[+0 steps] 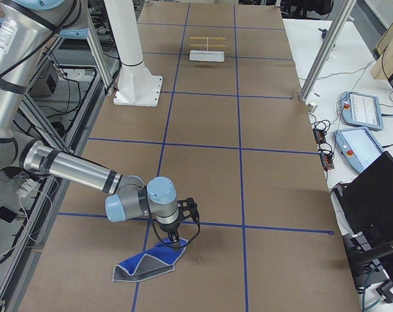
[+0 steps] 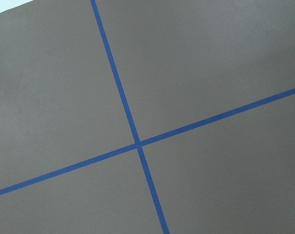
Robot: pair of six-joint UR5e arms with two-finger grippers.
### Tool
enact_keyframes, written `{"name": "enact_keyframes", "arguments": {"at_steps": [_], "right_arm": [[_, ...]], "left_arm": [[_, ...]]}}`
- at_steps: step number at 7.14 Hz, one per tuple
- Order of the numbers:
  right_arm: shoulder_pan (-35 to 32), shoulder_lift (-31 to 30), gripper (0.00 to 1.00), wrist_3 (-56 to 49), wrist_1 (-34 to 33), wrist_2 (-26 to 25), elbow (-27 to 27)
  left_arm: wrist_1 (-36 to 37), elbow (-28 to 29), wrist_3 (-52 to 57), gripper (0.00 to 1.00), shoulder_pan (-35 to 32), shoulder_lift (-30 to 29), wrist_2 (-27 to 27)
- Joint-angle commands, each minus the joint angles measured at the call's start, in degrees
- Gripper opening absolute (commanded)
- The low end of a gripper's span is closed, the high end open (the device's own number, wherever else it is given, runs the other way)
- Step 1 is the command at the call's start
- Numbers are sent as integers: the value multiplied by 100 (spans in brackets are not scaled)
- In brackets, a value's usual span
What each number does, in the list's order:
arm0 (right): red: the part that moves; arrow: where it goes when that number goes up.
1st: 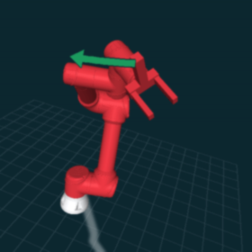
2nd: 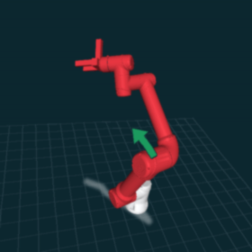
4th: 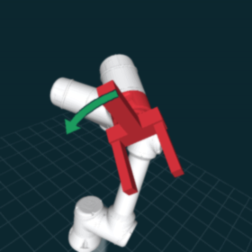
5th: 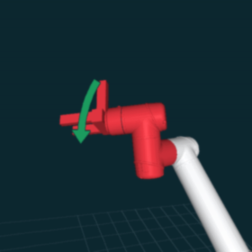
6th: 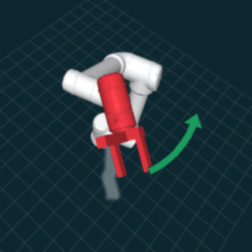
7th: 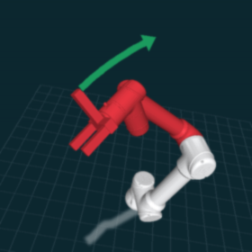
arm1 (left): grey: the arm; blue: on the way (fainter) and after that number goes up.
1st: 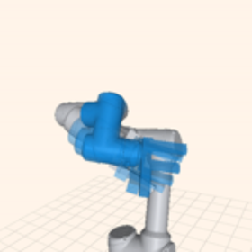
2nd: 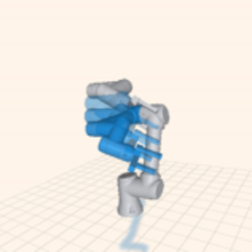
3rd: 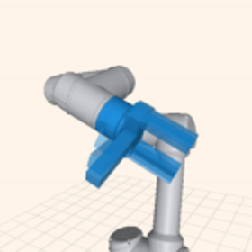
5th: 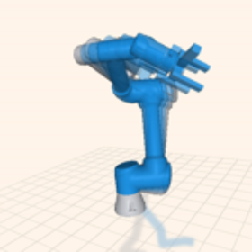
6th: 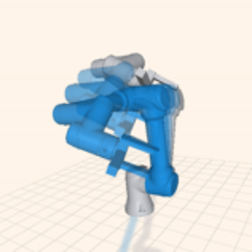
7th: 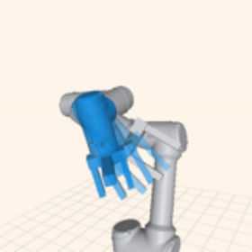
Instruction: Hang towel on rack
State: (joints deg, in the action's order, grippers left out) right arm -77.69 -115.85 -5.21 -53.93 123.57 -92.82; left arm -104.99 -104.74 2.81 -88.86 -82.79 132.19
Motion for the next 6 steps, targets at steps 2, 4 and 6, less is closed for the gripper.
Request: {"name": "enact_keyframes", "arguments": {"at_steps": [2,4,6], "right_arm": [[411,70,100,37,182,9,62],[605,220,99,29,190,-8,333],[641,370,85,29,208,-35,598]], "left_arm": [[-4,-3,0,99,0,0,0],[-4,32,0,99,0,0,0],[5,-11,0,99,0,0,0]]}}
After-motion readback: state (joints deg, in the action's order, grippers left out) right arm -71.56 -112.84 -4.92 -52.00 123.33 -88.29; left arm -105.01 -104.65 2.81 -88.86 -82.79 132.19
